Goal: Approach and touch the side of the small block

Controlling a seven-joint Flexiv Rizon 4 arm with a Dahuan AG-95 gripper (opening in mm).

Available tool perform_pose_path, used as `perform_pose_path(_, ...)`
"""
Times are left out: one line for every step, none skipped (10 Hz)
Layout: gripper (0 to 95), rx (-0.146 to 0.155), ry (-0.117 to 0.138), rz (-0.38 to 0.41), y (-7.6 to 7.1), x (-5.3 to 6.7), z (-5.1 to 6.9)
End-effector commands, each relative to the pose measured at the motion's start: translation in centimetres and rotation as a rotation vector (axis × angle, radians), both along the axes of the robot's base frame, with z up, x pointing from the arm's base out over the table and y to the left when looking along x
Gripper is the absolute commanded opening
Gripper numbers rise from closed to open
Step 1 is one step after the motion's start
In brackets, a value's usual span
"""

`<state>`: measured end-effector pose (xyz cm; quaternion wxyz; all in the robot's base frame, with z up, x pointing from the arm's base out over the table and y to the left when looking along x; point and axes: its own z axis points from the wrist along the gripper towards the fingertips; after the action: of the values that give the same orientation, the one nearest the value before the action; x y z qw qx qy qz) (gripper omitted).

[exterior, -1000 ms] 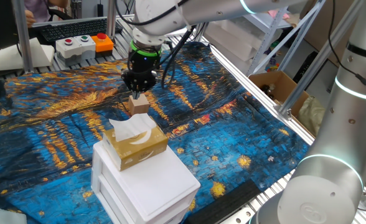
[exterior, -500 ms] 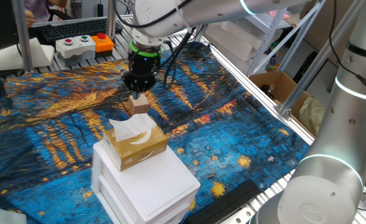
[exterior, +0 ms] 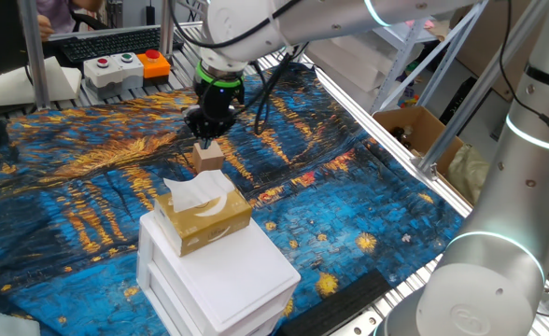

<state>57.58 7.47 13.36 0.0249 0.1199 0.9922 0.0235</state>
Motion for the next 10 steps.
perform_pose_path(0.0, -0.006, -0.034, -0.055, -0.1, 0.3, -1.4)
perform_pose_path(0.0, -0.009, -0.033, -0.066, -0.2, 0.4, -1.9)
perform_pose_path(0.0, -0.007, -0.032, -0.071, -0.2, 0.5, -2.1)
perform_pose_path(0.0, -0.006, -0.030, -0.079, -0.2, 0.7, -2.4)
perform_pose_path(0.0, -0.005, -0.028, -0.089, -0.1, 1.0, -2.4)
perform_pose_path(0.0, -0.004, -0.027, -0.099, 0.1, 1.4, -2.4)
perform_pose_path(0.0, 0.003, -0.022, -0.113, 0.3, 2.1, -2.3)
perform_pose_path(0.0, 0.004, -0.018, -0.120, 0.4, 2.7, -2.2)
perform_pose_path(0.0, 0.007, -0.009, -0.122, 0.6, 3.2, -2.1)
perform_pose_path(0.0, 0.008, -0.001, -0.124, 0.7, 3.7, -1.9)
